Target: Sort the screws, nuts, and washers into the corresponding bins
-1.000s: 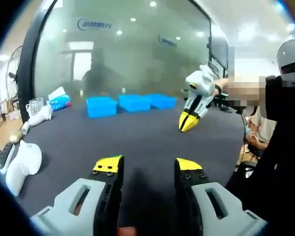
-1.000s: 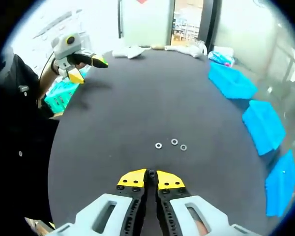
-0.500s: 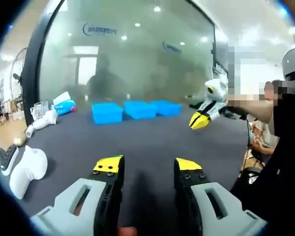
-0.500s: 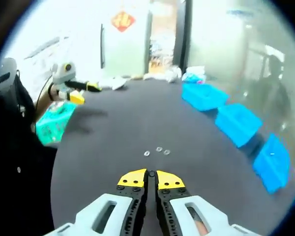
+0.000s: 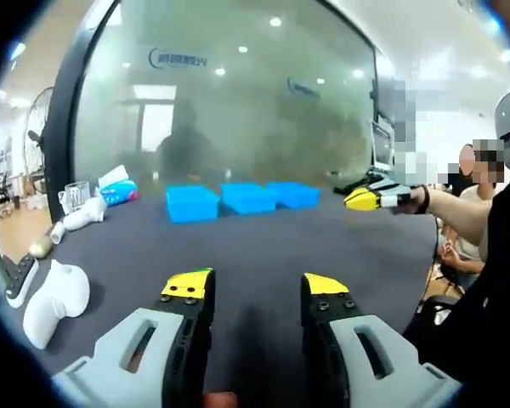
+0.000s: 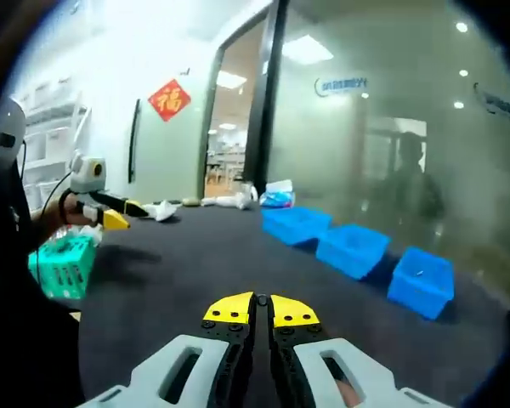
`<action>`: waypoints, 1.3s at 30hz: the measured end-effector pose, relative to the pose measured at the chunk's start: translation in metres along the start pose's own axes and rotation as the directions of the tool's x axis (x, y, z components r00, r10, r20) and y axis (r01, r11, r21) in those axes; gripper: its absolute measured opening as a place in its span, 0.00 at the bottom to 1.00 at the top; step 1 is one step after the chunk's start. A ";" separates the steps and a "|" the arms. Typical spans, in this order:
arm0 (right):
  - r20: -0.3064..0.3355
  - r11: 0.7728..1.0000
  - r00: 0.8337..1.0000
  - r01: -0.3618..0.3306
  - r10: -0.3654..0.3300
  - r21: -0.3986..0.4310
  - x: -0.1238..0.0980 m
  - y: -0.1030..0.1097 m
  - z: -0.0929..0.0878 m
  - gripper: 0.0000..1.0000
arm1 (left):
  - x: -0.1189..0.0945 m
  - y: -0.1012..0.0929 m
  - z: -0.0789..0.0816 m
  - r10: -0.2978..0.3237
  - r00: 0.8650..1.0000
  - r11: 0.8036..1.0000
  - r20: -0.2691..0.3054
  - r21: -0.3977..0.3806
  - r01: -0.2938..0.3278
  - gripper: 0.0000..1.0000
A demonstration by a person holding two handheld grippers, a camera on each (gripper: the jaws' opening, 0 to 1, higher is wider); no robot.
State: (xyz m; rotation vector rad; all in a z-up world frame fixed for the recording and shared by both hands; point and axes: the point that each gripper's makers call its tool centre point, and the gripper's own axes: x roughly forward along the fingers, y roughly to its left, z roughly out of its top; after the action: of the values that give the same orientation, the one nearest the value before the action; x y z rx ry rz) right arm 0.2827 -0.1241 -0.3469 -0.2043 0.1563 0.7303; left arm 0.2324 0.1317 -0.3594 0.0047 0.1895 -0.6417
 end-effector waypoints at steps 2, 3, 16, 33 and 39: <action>0.017 1.000 1.000 0.006 -0.006 0.010 -0.002 0.000 0.004 0.04 | 0.000 0.000 0.001 0.001 1.000 1.000 0.001 0.002 -0.001 0.39; 0.022 1.000 1.000 0.010 -0.010 0.011 0.000 -0.003 0.007 0.03 | 0.000 0.000 0.001 0.002 1.000 1.000 0.001 0.004 -0.002 0.39; 0.088 0.996 0.992 0.084 -0.087 0.035 0.026 -0.041 0.036 0.03 | -0.001 -0.003 0.001 0.010 1.000 1.000 0.005 0.001 -0.010 0.39; 0.042 0.987 0.988 0.145 -0.148 0.063 0.112 -0.130 0.061 0.04 | -0.003 -0.006 -0.002 -0.006 1.000 1.000 0.006 -0.013 0.006 0.39; 0.011 0.989 0.990 0.143 -0.143 0.046 0.144 -0.149 0.074 0.04 | -0.004 -0.005 0.001 0.000 1.000 1.000 0.007 0.007 0.000 0.39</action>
State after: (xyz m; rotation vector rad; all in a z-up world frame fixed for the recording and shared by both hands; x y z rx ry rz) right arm 0.4944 -0.1221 -0.2862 -0.1655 0.1424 0.5849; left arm 0.2266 0.1302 -0.3579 0.0094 0.1807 -0.6428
